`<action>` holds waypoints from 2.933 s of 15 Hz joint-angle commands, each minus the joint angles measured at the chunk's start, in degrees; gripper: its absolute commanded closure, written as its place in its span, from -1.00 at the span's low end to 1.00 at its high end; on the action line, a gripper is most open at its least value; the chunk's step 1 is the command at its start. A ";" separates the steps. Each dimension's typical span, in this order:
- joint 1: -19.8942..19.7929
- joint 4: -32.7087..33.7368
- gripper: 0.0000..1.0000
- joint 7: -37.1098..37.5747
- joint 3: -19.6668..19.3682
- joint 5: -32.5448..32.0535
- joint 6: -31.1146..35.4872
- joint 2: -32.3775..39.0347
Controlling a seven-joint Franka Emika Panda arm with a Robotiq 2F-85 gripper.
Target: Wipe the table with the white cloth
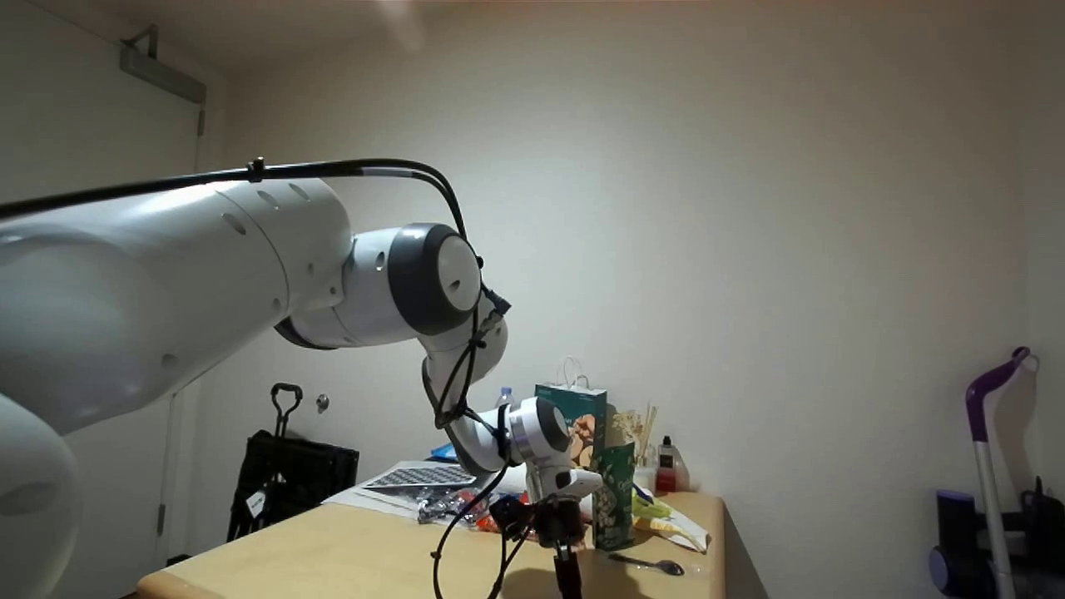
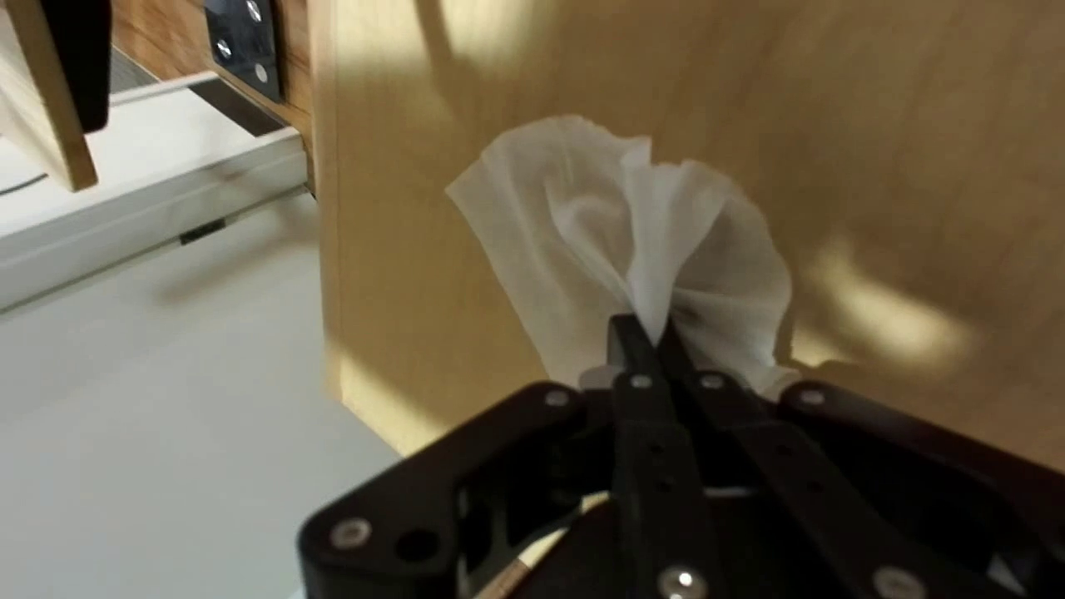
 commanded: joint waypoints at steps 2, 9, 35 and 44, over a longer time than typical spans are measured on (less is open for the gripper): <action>-5.08 7.25 0.99 1.92 -2.37 6.79 -7.04 4.84; -9.26 11.98 0.99 1.37 -3.31 10.75 -11.36 6.76; 12.88 5.02 0.99 -2.60 -0.26 -7.89 -9.20 5.51; 14.79 -2.03 0.99 -14.63 1.23 -19.21 6.79 1.27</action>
